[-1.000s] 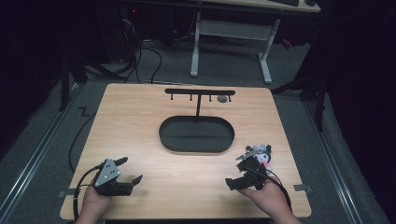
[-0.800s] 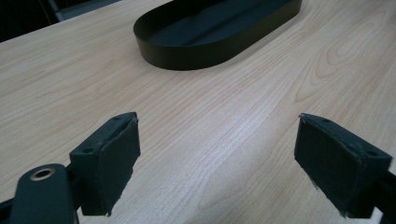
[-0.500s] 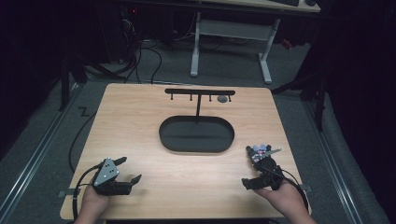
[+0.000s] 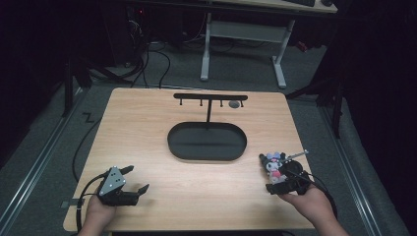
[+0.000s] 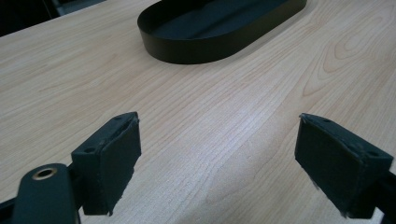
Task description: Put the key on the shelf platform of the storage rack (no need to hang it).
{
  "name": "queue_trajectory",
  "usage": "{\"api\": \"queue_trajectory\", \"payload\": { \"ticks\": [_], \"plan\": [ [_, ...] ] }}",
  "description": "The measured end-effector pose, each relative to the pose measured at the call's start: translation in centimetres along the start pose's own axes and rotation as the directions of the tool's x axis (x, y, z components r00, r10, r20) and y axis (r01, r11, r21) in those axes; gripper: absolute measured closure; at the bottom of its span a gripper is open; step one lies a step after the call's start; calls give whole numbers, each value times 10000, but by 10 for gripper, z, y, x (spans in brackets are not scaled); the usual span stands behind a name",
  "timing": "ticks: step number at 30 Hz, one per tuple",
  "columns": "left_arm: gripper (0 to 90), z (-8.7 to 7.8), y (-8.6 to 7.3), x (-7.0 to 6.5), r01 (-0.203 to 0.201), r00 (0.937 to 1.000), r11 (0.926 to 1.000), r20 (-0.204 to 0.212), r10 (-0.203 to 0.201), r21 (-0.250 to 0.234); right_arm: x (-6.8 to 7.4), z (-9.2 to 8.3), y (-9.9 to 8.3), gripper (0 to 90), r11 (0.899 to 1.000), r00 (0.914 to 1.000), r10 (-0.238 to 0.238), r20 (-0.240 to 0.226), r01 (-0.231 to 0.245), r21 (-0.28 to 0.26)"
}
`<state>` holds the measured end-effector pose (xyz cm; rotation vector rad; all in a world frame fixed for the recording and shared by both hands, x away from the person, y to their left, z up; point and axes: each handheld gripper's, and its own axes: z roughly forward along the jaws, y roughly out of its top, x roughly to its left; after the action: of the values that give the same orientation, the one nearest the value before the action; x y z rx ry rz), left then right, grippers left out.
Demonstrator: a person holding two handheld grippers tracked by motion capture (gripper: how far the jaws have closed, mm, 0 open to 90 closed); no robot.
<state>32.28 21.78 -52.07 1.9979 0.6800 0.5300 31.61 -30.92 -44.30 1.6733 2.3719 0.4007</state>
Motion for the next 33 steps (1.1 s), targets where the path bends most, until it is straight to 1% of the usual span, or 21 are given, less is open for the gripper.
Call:
{"api": "queue_trajectory", "payload": {
  "ticks": [3, 6, 10, 11, 14, 17, 19, 21, 23, 25, 27, 31, 33],
  "plan": [
    [151, 0, 0, 0, -16, 10000, 10000, 32, 16, 30, -6, 2, 2, 155, 9996, 9997, 258, 14, -258, 120],
    [151, 0, 0, 0, -32, 10000, 10000, 49, 32, 53, -11, 7, 5, 166, 9984, 9987, 460, -209, -453, 326],
    [152, 0, -1, 0, -30, 10000, 10000, 48, 30, 62, -13, 13, 8, 182, 9976, 9985, 488, -234, -475, 499],
    [152, 0, -1, 0, -37, 10000, 10000, 55, 37, 76, -14, 16, 10, 192, 9975, 9986, 452, -259, -438, 548],
    [153, 1, -1, 0, -86, 9999, 9998, 133, 84, 155, -15, 21, 14, 200, 9967, 9990, 411, -179, -398, 705],
    [153, 1, -1, -1, -105, 9999, 9999, 124, 104, 127, -17, 25, 17, 214, 9968, 9991, 406, -108, -398, 698],
    [153, 1, -1, 0, -94, 9999, 9999, 108, 92, 133, -19, 28, 19, 231, 9960, 9989, 474, -62, -468, 763],
    [153, 0, -1, 0, -93, 9999, 9999, 86, 92, 111, -21, 32, 19, 250, 9943, 9978, 660, -93, -649, 848],
    [153, 0, -1, 0, -87, 9999, 9999, 86, 86, 79, -23, 35, 19, 267, 9930, 9977, 682, 28, -682, 961],
    [153, 0, -1, 0, -83, 9999, 9999, 95, 82, 70, -24, 39, 19, 289, 9925, 9968, 797, 5, -794, 931],
    [153, 0, -1, 0, -100, 9999, 9999, 74, 99, 90, -26, 40, 19, 330, 9919, 9959, 899, -18, -894, 907],
    [153, 1, -1, 1, -68, 10000, 9999, 73, 67, 80, -27, 43, 19, 333, 9904, 9949, 1002, -101, -987, 968],
    [153, 1, -1, 0, -107, 9999, 9999, 131, 106, 108, -27, 45, 19, 349, 9889, 9939, 1082, -186, -1057, 1042]
  ]
}}
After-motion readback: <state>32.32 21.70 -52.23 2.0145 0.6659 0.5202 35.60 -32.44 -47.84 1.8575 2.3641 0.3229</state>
